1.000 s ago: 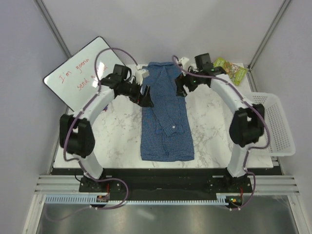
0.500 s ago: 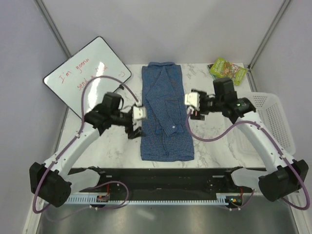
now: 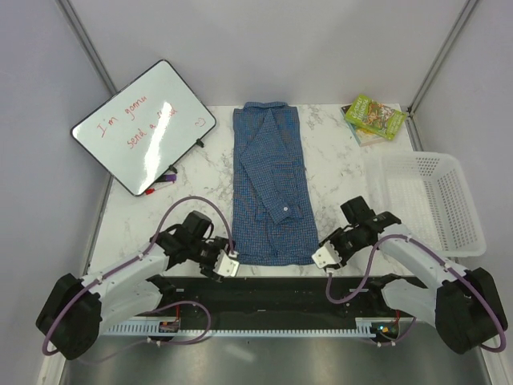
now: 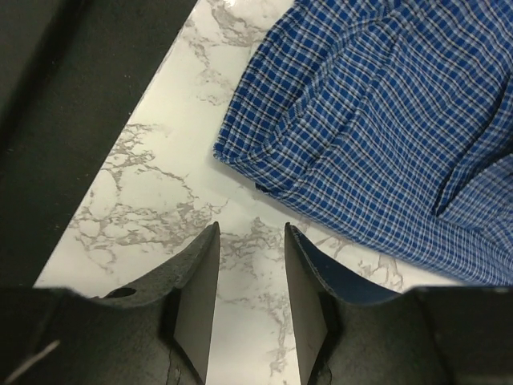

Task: Fold and stack the long sleeve shirts
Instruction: Fold the shirt

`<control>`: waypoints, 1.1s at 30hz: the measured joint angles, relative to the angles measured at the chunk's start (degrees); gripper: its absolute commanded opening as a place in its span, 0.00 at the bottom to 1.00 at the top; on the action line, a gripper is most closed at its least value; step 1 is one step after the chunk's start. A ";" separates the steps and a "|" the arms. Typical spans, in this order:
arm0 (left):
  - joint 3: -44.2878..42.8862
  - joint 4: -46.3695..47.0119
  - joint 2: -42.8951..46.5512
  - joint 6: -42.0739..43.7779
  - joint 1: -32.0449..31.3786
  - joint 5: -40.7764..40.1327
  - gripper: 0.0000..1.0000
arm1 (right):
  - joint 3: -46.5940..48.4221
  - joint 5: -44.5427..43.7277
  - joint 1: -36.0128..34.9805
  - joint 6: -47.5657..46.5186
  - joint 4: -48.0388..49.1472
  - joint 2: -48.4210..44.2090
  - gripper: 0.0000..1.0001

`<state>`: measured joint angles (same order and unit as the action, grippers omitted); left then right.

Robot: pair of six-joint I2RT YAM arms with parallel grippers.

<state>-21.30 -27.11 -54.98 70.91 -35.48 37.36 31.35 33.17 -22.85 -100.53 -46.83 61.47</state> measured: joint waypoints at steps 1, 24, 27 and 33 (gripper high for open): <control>0.11 1.07 -0.87 0.61 0.00 -0.11 0.74 | -0.48 0.02 0.00 -1.64 1.05 0.57 0.45; 0.33 14.12 -8.55 2.86 0.15 -1.27 0.58 | -7.17 0.96 -3.58 -8.85 18.78 1.27 0.51; -0.07 14.56 -9.86 2.89 0.04 -0.79 0.53 | -7.17 1.36 -4.81 -8.74 21.88 3.39 0.48; -0.15 14.78 -10.69 3.74 -2.08 -1.03 0.33 | -7.32 1.66 -8.17 -7.76 25.83 5.31 0.38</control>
<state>-21.45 -12.34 -65.67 74.65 -37.56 36.34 24.03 34.83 -31.03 -108.29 -20.99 66.78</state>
